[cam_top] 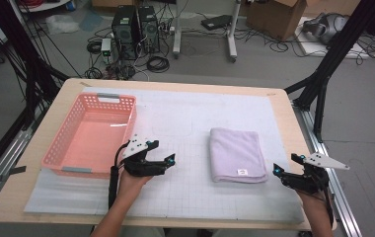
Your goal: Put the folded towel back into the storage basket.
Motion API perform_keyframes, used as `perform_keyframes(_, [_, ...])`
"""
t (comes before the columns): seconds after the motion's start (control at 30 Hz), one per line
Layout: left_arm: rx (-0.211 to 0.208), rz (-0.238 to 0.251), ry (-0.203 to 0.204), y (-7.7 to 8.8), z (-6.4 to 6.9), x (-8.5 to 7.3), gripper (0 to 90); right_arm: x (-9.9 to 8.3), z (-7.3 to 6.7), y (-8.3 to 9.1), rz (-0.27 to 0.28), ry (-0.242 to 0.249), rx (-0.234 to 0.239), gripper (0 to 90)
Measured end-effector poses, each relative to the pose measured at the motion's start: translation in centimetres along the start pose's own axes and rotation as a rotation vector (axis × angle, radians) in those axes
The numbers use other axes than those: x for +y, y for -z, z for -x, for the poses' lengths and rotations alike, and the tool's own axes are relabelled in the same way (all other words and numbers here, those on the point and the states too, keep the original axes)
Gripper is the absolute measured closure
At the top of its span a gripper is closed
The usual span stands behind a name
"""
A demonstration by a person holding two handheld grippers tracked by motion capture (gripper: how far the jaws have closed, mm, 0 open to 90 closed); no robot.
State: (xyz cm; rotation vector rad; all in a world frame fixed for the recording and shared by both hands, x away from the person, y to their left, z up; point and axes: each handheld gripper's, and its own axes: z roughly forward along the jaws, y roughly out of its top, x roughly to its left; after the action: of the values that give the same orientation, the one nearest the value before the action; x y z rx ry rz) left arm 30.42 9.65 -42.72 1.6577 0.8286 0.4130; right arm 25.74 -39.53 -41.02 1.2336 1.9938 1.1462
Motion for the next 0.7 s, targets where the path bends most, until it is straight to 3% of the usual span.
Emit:
perform_keyframes(0.03, [0.0,0.0,0.0,0.0,0.0,0.0,18.1,0.0,0.1,0.1,0.002,-0.003,-0.002,18.6])
perform_keyframes(0.07, [0.041,0.007,-0.046,-0.5,0.2,0.2,18.4,-0.1,0.2,0.2,0.004,-0.005,-0.005,18.6])
perform_keyframes(0.1, [0.057,0.01,-0.06,-0.8,0.4,0.2,19.7,-0.2,0.2,0.2,0.004,-0.009,-0.006,18.6])
perform_keyframes(0.17, [0.061,-0.006,-0.061,-1.1,0.4,0.3,21.2,-0.2,0.2,0.2,0.004,-0.007,-0.006,18.6])
perform_keyframes(0.2, [0.052,-0.041,-0.044,-1.7,0.6,0.5,21.1,-0.3,0.1,0.0,-0.006,-0.01,-0.003,18.6])
perform_keyframes(0.23, [0.044,-0.054,-0.053,-2.0,0.7,0.6,20.9,-0.3,0.1,-0.1,-0.005,-0.003,-0.001,18.6])
perform_keyframes(0.37, [0.001,-0.058,-0.061,-3.2,1.6,0.9,17.1,-0.4,-0.3,-0.5,-0.023,0.017,0.007,18.6])
perform_keyframes(0.53, [-0.064,-0.086,-0.022,-5.3,2.3,1.1,17.3,-0.7,-0.2,-0.8,-0.038,0.02,0.011,18.6])
perform_keyframes(0.7, [-0.098,-0.128,-0.007,-7.3,3.0,1.2,17.9,-0.8,-0.2,-1.0,-0.045,0.019,0.016,18.6])
